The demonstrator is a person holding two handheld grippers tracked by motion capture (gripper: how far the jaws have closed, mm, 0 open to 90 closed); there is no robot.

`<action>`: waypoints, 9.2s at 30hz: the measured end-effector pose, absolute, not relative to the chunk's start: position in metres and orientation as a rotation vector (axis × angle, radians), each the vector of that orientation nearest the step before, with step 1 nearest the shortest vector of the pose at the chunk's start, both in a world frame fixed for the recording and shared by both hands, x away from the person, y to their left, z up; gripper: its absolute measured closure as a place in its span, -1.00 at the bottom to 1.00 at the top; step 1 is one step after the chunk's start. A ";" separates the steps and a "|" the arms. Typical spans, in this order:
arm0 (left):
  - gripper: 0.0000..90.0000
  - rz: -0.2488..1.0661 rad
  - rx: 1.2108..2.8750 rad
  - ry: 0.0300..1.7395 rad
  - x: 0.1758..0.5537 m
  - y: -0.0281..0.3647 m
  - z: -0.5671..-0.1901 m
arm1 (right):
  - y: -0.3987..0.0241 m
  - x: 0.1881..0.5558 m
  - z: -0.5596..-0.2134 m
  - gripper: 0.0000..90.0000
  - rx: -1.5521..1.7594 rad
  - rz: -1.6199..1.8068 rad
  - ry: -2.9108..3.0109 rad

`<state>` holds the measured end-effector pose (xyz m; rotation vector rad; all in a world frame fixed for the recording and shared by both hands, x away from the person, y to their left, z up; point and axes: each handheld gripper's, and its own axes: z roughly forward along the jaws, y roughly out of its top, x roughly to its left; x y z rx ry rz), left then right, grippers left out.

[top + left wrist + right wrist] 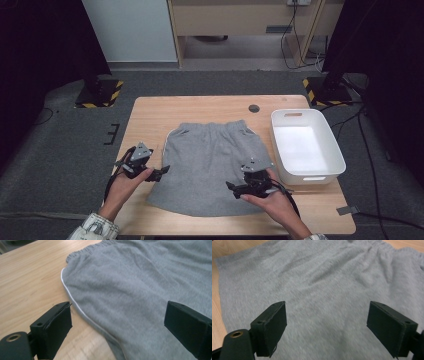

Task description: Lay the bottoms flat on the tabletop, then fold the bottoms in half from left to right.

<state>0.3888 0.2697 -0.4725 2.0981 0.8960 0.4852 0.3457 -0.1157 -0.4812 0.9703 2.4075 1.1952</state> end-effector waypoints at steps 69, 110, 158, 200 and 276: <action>-0.83 0.497 2.214 0.877 0.450 0.243 -0.440 | 0.058 0.328 -0.523 0.19 0.668 1.187 2.680; -0.83 0.520 2.193 0.878 0.448 0.247 -0.435 | 0.098 0.313 -0.510 0.21 0.525 1.255 2.685; -0.81 0.548 2.187 0.917 0.453 0.247 -0.439 | 0.086 0.333 -0.505 0.91 0.720 1.206 2.633; -0.26 0.549 2.180 1.185 0.541 0.245 -0.515 | 0.041 0.347 -0.526 0.88 0.792 1.154 2.635; 0.93 0.540 2.123 1.060 0.502 0.223 -0.465 | 0.063 0.339 -0.525 0.04 0.815 1.102 2.593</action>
